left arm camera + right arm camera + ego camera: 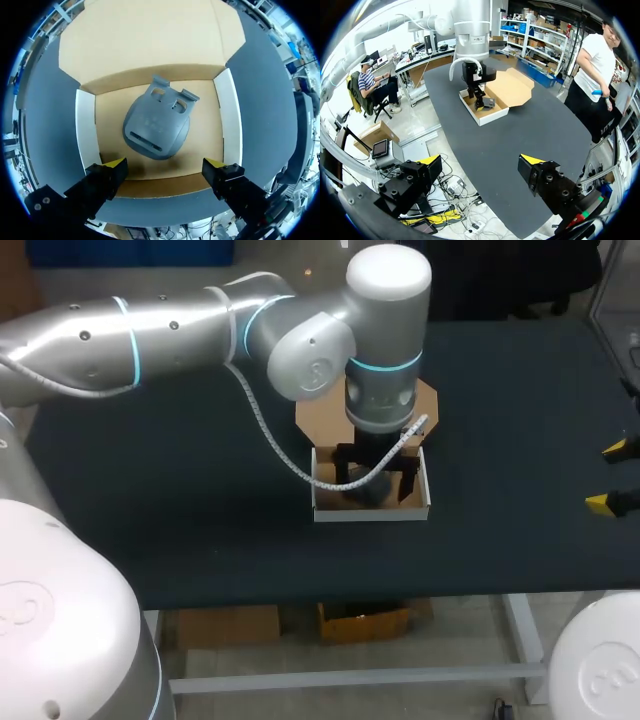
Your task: Assemble the packaging by folding the flat box into shape, placing the metal phone stand inside, and closing the box properly
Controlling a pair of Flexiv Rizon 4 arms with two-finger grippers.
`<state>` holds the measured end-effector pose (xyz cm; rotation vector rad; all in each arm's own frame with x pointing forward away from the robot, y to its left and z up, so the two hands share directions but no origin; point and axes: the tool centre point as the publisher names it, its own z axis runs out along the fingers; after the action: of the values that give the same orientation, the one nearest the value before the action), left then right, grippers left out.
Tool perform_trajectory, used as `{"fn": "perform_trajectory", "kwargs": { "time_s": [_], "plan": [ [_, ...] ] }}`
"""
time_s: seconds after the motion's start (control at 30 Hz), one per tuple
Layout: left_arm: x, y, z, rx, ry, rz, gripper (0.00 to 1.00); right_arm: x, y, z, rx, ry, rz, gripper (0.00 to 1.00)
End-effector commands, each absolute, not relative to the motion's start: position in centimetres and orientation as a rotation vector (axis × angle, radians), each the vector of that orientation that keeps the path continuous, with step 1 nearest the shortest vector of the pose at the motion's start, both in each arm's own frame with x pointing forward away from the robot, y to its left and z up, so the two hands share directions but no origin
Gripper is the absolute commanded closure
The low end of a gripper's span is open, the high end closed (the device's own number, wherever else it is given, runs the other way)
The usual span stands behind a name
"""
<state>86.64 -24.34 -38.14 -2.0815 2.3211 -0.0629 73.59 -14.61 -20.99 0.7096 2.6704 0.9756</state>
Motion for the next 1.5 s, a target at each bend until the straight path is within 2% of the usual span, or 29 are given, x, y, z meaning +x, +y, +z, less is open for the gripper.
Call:
{"fn": "perform_trajectory", "kwargs": {
  "time_s": [0.03, 1.5],
  "plan": [
    [86.0, -24.6, -38.5, -2.084, 2.312, -0.069, 0.00, 73.5, -14.7, -20.9, 0.708, 2.670, 0.980, 0.00],
    [78.5, -25.4, -39.3, -2.240, 2.223, 0.010, 0.00, 73.5, -14.7, -20.9, 0.708, 2.670, 0.980, 0.00]
  ]
}}
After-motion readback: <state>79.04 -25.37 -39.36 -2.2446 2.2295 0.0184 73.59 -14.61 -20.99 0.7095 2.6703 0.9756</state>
